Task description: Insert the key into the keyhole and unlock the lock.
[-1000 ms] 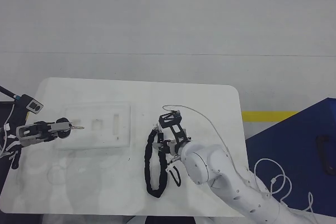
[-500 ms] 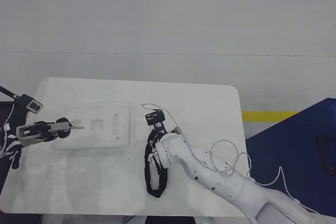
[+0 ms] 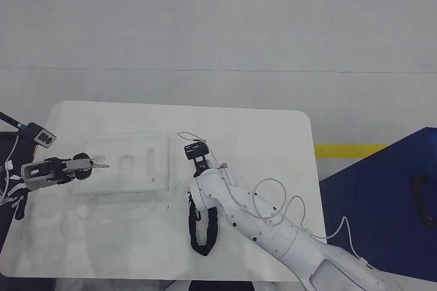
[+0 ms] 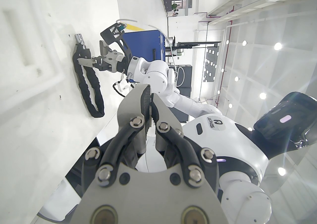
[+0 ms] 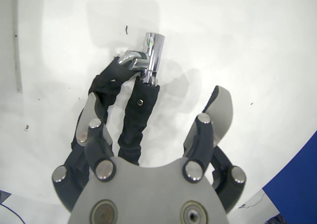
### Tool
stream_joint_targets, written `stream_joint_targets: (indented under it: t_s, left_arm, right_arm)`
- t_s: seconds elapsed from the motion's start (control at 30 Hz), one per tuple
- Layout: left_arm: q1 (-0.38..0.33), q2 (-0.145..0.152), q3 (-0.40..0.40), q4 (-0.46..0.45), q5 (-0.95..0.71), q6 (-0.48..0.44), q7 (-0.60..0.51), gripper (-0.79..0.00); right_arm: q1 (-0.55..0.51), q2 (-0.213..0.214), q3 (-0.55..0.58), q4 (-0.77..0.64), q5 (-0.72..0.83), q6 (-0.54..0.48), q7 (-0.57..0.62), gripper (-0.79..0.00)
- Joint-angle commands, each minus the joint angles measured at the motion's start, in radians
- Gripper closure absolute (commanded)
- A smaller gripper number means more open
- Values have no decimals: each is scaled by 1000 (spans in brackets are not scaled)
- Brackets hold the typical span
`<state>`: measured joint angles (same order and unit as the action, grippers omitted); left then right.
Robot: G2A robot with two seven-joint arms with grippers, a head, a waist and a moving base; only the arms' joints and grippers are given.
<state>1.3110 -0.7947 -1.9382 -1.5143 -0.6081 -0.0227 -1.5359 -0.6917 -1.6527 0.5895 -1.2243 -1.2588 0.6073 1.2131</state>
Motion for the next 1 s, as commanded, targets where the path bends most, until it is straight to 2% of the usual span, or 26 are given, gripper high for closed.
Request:
stream_joint_targets:
  t_s: [0.0, 0.23, 0.4, 0.43, 0.5, 0.77, 0.9, 0.97]
  left_arm:
    - [0, 0, 0, 0, 0, 0, 0, 0]
    - [0, 0, 0, 0, 0, 0, 0, 0]
    - [0, 0, 0, 0, 0, 0, 0, 0]
    - [0, 0, 0, 0, 0, 0, 0, 0]
    - [0, 0, 0, 0, 0, 0, 0, 0]
    - [0, 0, 0, 0, 0, 0, 0, 0]
    - [0, 0, 0, 0, 0, 0, 0, 0]
    - [0, 0, 0, 0, 0, 0, 0, 0]
  right_arm:
    - [-21, -7, 32, -7, -52, -11, 11, -763]
    - [-123, -30, 163, -85, -222, -99, 99, -745]
    - [-203, -59, 241, -154, -349, -154, 154, -674]
    - [-218, -66, 252, -164, -373, -164, 164, -625]
    - [-240, -82, 265, -183, -399, -184, 184, -625]
    - [-268, -148, 288, -170, -490, -209, 209, -653]
    - [-255, -180, 292, -129, -520, -209, 208, -628]
    - [-245, -195, 296, -101, -531, -209, 209, -588]
